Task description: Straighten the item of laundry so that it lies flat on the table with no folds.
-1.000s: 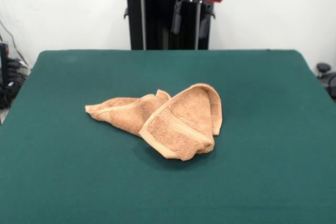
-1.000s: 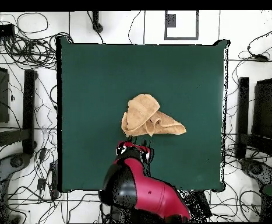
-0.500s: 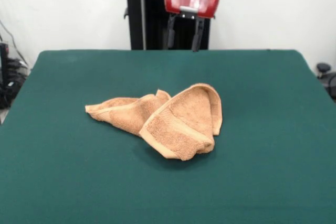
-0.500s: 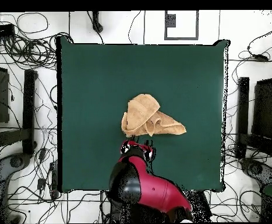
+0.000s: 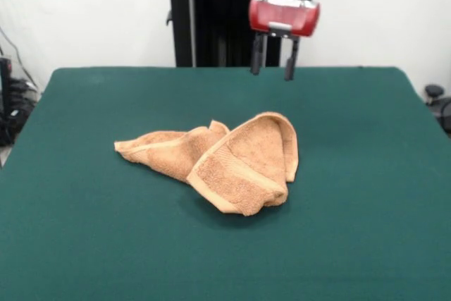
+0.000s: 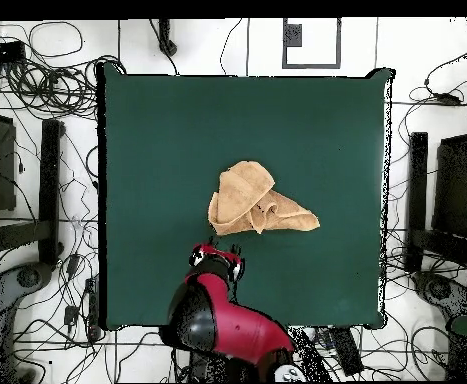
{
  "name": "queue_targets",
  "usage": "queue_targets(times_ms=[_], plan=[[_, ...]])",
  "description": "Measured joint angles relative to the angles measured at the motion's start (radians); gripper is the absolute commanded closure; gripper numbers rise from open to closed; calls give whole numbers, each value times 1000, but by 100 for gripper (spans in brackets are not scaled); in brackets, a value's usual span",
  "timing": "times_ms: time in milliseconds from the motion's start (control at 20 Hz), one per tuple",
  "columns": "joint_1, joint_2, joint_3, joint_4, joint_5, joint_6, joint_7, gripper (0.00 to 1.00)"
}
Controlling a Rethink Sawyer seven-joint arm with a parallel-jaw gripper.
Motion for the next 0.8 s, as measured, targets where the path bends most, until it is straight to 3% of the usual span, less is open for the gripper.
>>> queue_targets(times_ms=[100, 400, 800], plan=[[24, 38, 3, 16, 4, -80, 90, 0], [29, 101, 3, 20, 4, -158, 220, 0], [22, 130, 3, 20, 5, -155, 261, 0]])
